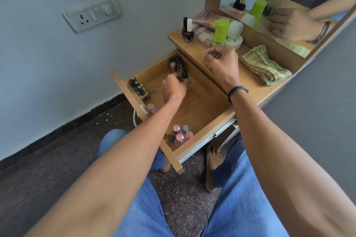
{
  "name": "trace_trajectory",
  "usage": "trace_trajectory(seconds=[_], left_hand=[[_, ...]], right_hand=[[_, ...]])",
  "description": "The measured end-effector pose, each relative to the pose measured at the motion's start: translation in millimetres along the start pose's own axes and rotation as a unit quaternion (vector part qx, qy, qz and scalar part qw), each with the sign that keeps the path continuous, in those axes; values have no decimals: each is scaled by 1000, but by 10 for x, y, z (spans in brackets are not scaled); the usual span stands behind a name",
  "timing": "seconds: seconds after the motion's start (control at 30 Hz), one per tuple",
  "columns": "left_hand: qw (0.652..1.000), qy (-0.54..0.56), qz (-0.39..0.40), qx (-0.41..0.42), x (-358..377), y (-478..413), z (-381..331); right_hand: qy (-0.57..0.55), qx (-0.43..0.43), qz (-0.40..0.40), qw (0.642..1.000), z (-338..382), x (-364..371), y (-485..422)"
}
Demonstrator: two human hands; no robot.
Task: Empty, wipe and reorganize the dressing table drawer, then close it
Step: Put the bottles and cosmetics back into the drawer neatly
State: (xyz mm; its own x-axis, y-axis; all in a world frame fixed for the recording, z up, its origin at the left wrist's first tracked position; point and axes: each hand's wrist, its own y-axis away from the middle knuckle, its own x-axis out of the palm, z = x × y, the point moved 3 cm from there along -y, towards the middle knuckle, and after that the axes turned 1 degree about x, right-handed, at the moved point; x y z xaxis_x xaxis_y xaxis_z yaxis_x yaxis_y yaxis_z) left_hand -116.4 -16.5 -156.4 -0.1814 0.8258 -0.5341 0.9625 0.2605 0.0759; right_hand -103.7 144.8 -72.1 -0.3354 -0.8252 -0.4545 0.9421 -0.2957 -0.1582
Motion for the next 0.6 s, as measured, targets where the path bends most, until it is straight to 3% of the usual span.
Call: trace_trajectory(seconds=[0.6], left_hand=[[998, -25, 56, 9, 345, -151, 52]], right_hand=[[-4, 5, 1, 1000, -65, 53, -72]])
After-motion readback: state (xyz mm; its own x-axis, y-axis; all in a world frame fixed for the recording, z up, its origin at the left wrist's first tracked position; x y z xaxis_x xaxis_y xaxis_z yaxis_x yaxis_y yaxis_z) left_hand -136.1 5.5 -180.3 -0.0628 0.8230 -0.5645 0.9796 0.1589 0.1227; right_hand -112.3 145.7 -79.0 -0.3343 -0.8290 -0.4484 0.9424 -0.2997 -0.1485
